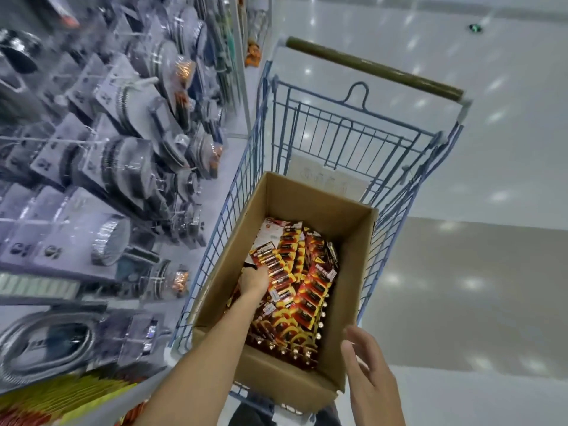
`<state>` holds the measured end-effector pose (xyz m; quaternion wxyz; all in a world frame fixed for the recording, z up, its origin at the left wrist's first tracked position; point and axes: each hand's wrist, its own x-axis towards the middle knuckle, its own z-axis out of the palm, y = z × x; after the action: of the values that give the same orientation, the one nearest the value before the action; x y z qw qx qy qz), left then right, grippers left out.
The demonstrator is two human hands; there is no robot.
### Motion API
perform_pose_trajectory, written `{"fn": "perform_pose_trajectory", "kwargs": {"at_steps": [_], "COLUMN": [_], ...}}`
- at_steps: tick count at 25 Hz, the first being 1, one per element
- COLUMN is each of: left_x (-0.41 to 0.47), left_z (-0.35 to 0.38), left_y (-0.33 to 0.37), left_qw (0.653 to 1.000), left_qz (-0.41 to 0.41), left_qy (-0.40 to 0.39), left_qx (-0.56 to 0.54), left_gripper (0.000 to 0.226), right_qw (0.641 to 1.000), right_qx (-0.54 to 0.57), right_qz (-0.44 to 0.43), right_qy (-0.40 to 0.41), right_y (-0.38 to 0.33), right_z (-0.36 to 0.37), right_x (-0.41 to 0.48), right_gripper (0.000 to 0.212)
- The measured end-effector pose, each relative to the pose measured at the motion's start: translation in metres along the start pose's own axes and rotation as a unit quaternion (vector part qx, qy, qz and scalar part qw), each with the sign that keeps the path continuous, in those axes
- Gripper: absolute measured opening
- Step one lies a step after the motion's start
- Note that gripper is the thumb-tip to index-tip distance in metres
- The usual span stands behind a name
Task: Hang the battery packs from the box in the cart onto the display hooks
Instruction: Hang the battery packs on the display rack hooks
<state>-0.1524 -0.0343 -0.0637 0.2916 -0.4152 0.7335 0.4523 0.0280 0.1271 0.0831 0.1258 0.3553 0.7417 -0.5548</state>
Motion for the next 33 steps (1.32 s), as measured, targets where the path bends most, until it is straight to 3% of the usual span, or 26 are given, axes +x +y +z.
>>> {"fn": "perform_pose_trajectory", "kwargs": {"at_steps": [6, 8, 10, 14, 19, 25, 33], "left_x": [0.048, 0.058, 0.067, 0.063, -0.007, -0.078, -0.114], "left_z": [0.045, 0.050, 0.049, 0.034, -0.009, -0.068, -0.100], "left_y": [0.022, 0.019, 0.014, 0.010, 0.020, -0.012, -0.044], "left_qw": [0.997, 0.995, 0.992, 0.986, 0.971, 0.937, 0.934], "left_qz": [-0.077, -0.092, -0.117, -0.095, -0.031, 0.036, 0.068], "left_qy": [0.013, 0.028, 0.032, -0.009, -0.082, -0.175, -0.182], "left_qx": [0.000, 0.001, -0.036, -0.138, -0.223, -0.300, -0.299], "left_gripper": [0.082, 0.083, 0.076, 0.034, 0.025, 0.042, 0.055], "right_qw": [0.998, 0.998, 0.997, 0.996, 0.990, 0.961, 0.950], "right_qx": [-0.003, -0.016, -0.021, -0.036, -0.037, 0.018, -0.059], "right_qz": [0.052, 0.048, 0.049, 0.056, 0.086, 0.242, 0.306], "right_qy": [-0.033, -0.042, -0.047, -0.067, -0.101, -0.134, -0.006], "right_y": [0.000, -0.003, -0.004, -0.014, -0.023, 0.015, 0.043], "right_z": [0.000, -0.003, -0.005, -0.009, 0.005, 0.073, 0.120], "right_x": [0.029, 0.037, 0.044, 0.058, 0.087, 0.169, 0.217], "right_gripper": [0.043, 0.042, 0.033, 0.022, 0.022, 0.035, 0.081]}}
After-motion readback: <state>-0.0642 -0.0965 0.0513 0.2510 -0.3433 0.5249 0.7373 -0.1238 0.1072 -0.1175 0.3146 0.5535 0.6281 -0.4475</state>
